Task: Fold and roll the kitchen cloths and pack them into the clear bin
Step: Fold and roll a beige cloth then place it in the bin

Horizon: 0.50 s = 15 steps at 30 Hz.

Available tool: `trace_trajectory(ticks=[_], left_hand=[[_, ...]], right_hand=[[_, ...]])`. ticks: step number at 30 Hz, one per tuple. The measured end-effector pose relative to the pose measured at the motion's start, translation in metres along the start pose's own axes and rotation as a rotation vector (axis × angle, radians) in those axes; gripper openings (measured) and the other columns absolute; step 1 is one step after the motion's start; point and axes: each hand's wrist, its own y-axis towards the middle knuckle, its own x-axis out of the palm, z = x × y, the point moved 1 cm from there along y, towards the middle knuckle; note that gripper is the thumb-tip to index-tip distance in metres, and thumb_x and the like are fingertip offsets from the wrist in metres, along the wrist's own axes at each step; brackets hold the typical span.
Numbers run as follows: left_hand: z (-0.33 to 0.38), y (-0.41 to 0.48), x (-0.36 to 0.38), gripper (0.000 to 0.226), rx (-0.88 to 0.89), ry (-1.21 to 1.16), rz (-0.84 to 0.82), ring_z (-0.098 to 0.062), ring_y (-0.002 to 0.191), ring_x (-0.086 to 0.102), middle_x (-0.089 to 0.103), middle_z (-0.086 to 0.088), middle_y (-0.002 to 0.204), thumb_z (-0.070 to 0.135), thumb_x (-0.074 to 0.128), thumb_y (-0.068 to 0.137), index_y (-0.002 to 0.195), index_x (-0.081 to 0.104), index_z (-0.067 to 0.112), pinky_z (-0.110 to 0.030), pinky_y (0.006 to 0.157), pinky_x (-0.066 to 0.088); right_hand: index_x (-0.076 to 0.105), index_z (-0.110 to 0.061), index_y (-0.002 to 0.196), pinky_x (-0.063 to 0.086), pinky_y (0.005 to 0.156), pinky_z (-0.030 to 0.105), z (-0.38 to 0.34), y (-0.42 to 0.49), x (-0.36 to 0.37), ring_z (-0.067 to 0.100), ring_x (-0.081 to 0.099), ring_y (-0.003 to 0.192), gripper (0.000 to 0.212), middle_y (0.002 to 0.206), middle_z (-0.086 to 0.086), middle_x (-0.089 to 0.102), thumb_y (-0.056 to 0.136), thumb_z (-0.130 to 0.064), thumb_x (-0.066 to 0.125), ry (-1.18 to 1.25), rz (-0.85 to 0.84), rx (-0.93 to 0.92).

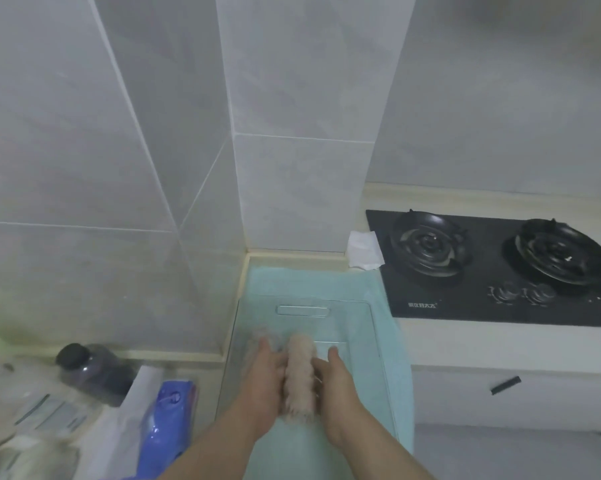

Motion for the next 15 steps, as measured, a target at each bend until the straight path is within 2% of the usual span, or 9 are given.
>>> trace_trajectory(ticks=[2,4,6,8,10,12,13,15], left_hand=[[0.0,0.01,-0.001,0.078,-0.013,-0.04,0.039,-0.026,0.074,0.073,0.074,-0.018,0.087,0.061,0.015,0.097,0.091,0.067,0.003,-0.037,0.074,0.052],[0.0,0.017,0.0,0.076,-0.032,-0.088,0.074,-0.024,0.067,0.072,0.074,-0.016,0.081,0.06,0.016,0.097,0.086,0.066,0.003,-0.037,0.075,0.051],[0.0,0.02,0.0,0.075,-0.012,-0.123,0.106,-0.028,0.078,0.072,0.073,-0.02,0.092,0.059,0.02,0.097,0.092,0.068,0.002,-0.042,0.085,0.051],[-0.002,0.018,0.0,0.069,0.017,-0.114,0.147,-0.03,0.089,0.07,0.071,-0.022,0.102,0.054,0.026,0.099,0.102,0.069,0.0,-0.044,0.089,0.05],[-0.008,0.01,-0.004,0.055,0.038,-0.078,0.184,-0.024,0.084,0.072,0.072,-0.019,0.1,0.043,0.032,0.101,0.103,0.069,0.003,-0.037,0.084,0.053],[-0.012,-0.001,-0.007,0.044,0.104,-0.007,0.177,-0.017,0.089,0.072,0.074,-0.011,0.102,0.037,0.034,0.101,0.111,0.068,0.009,-0.037,0.09,0.051],[-0.014,-0.006,-0.008,0.041,0.153,0.032,0.192,-0.013,0.089,0.071,0.074,-0.006,0.101,0.035,0.035,0.101,0.114,0.067,0.012,-0.034,0.089,0.052],[-0.012,-0.018,-0.008,0.034,0.208,0.057,0.177,-0.003,0.076,0.071,0.076,0.004,0.088,0.028,0.035,0.101,0.106,0.067,0.016,-0.02,0.072,0.053]], right_hand=[[0.053,-0.004,0.131,0.053,0.085,0.043,0.007,0.016,0.001,0.035,0.066,0.105,0.073,0.114,0.021,0.068,0.096,-0.061,0.023,0.115,0.036,0.047],[0.05,-0.003,0.133,0.053,0.082,0.044,0.01,0.028,0.001,0.037,0.064,0.108,0.076,0.119,0.023,0.065,0.096,-0.062,0.021,0.161,0.039,0.065],[0.051,-0.005,0.133,0.055,0.078,0.042,0.012,0.034,0.005,0.036,0.064,0.108,0.074,0.12,0.022,0.065,0.096,-0.062,0.022,0.162,0.014,0.055],[0.053,-0.006,0.133,0.054,0.086,0.042,0.013,0.039,0.008,0.034,0.065,0.108,0.073,0.119,0.02,0.066,0.096,-0.062,0.022,0.114,-0.02,0.047],[0.057,-0.006,0.127,0.053,0.09,0.041,0.013,0.037,0.012,0.032,0.065,0.107,0.069,0.117,0.019,0.067,0.098,-0.058,0.023,0.053,-0.032,0.052],[0.059,-0.008,0.121,0.053,0.083,0.038,0.011,0.035,0.016,0.03,0.065,0.103,0.06,0.115,0.018,0.066,0.099,-0.054,0.027,-0.004,-0.01,0.061],[0.059,-0.008,0.121,0.053,0.083,0.037,0.011,0.036,0.017,0.029,0.065,0.102,0.058,0.114,0.017,0.067,0.1,-0.052,0.028,-0.016,-0.007,0.059],[0.061,-0.003,0.12,0.053,0.084,0.037,0.007,0.036,0.018,0.028,0.066,0.1,0.059,0.107,0.014,0.069,0.101,-0.048,0.029,-0.019,-0.008,0.038]])
